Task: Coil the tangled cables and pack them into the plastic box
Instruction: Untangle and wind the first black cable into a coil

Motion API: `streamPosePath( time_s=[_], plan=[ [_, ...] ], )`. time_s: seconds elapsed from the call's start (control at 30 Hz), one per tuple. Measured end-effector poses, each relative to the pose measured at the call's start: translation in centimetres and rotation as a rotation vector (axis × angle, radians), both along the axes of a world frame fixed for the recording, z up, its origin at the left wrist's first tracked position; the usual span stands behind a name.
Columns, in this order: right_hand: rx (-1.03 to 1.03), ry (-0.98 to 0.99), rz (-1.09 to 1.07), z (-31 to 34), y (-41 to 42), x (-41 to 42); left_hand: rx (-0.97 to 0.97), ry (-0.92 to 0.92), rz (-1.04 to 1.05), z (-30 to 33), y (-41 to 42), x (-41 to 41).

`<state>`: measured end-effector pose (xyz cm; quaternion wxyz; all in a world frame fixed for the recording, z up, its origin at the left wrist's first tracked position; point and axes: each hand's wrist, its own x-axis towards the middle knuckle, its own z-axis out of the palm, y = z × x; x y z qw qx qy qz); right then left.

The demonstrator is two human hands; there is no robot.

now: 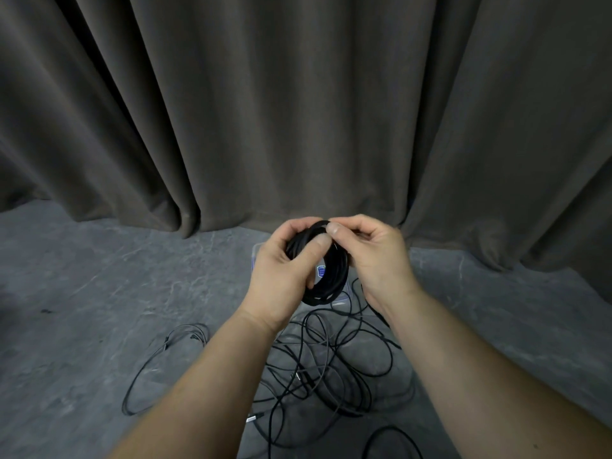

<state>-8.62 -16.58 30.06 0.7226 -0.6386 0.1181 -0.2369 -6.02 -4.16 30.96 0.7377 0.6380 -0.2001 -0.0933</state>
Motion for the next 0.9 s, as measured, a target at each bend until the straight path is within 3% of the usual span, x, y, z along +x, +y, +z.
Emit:
streamPosePath(
  time_s=[0.17,0.27,0.4,0.53,0.73,0.9],
  plan=[
    [-0.017,0.019,-0.004,-0.4,-0.4,0.2,0.054,0.008,0.009,0.1,-0.2,-0.2],
    [-0.235,0.029,0.130,-0.6,-1.2,-0.1,0.010,0.046,0.103,0.1,-0.3,0.2],
    [-0.598,0.213,0.484,-0.4,-1.6,-1.0,-0.070,0.122,0.163,0.1,0.0,1.2],
    [-0.849,0.273,0.450,-0.4,-1.3,-1.3,-0.127,0.183,0.112,0.0,0.1,1.1],
    [-0.865,0.258,0.373,0.0,-1.1,-1.5,-0.130,0.201,0.060,-0.1,0.4,1.3],
    [-0.839,0.258,0.360,-0.1,-1.0,-1.4,-0.035,0.095,0.064,-0.1,0.5,1.1]
  ],
)
